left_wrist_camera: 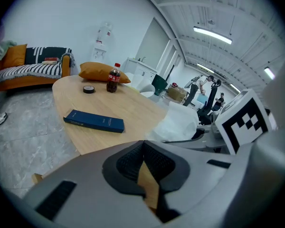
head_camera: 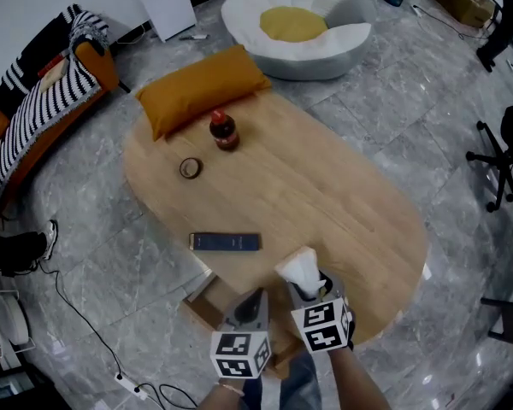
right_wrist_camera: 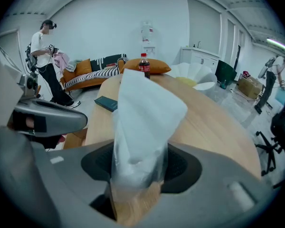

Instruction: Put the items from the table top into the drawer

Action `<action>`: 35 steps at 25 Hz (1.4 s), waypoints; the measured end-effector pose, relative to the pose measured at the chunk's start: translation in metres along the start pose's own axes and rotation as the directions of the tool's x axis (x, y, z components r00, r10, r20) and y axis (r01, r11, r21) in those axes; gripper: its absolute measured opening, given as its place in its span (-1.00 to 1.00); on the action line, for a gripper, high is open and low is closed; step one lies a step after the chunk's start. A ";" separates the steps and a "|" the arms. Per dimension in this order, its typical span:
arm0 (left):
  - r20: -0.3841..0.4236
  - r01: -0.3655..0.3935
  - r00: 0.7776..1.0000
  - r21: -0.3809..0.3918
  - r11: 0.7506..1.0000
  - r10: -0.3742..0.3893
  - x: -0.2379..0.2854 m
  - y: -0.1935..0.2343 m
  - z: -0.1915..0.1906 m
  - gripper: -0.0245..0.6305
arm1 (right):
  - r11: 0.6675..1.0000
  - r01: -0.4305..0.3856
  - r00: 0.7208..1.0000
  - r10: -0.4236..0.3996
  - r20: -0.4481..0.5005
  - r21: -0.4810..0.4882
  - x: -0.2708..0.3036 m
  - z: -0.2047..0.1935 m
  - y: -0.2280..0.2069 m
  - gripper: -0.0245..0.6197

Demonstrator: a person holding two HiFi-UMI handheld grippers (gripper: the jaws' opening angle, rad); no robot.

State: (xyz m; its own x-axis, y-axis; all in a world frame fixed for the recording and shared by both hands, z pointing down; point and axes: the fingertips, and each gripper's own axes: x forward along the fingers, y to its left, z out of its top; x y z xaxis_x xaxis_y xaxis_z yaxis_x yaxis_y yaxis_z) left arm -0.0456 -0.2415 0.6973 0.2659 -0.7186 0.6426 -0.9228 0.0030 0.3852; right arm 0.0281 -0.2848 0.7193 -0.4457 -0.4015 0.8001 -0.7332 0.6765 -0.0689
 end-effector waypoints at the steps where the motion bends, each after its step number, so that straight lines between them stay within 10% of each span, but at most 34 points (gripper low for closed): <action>1: 0.000 -0.004 1.000 -0.004 1.000 0.004 -0.004 0.002 -0.003 -0.90 | 1.000 -0.002 1.000 0.002 0.004 -0.001 -0.003 -0.001 0.004 -0.18; 35: -0.102 0.003 0.995 0.015 1.000 -0.001 -0.075 0.047 -0.097 -0.90 | 0.994 -0.109 0.992 0.110 -0.054 0.034 -0.031 -0.098 0.153 -0.18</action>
State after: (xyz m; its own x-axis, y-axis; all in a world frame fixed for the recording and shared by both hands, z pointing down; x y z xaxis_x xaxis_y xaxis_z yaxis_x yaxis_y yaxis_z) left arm -0.0816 -0.1200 0.7317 0.2942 -0.6439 0.7063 -0.9262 -0.0097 0.3769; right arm -0.0199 -0.1077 0.7425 -0.4955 -0.2905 0.8186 -0.6974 0.6949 -0.1756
